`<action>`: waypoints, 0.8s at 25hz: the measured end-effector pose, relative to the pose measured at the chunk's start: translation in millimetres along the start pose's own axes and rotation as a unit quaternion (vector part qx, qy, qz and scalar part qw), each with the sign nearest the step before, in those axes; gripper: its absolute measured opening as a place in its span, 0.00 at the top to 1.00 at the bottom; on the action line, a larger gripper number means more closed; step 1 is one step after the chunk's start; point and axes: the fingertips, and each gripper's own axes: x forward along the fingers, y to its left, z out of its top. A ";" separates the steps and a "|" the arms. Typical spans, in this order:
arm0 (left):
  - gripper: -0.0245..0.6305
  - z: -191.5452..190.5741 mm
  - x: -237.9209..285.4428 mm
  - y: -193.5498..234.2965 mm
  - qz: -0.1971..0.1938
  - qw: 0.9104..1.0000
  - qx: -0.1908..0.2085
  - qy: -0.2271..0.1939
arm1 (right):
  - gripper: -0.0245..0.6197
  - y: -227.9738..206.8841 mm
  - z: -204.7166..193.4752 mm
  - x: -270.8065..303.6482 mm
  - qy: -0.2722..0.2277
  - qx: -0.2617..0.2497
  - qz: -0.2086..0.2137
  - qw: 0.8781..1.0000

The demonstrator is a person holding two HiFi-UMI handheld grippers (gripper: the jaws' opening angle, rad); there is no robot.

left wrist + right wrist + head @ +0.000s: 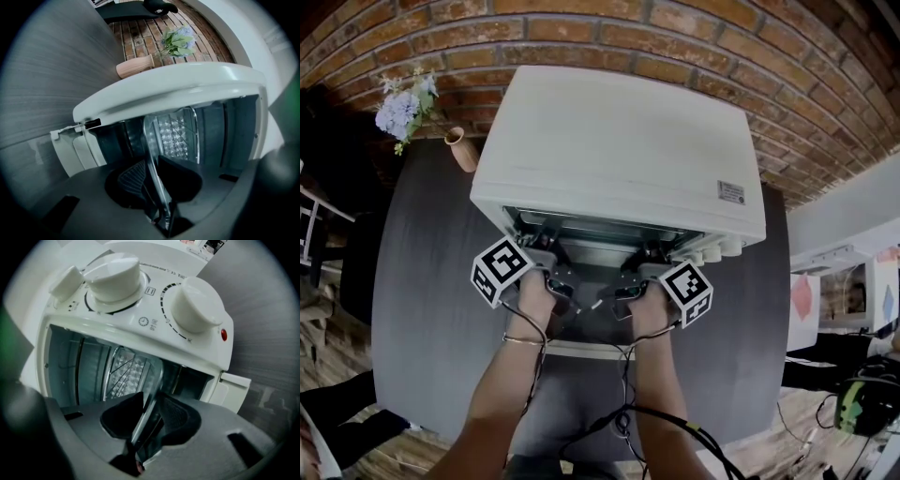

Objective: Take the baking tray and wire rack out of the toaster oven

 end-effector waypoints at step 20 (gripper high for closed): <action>0.85 -16.3 -38.1 5.7 0.015 1.000 -0.005 -0.002 | 0.81 -5.2 -13.9 -38.1 0.015 0.011 -0.008 1.000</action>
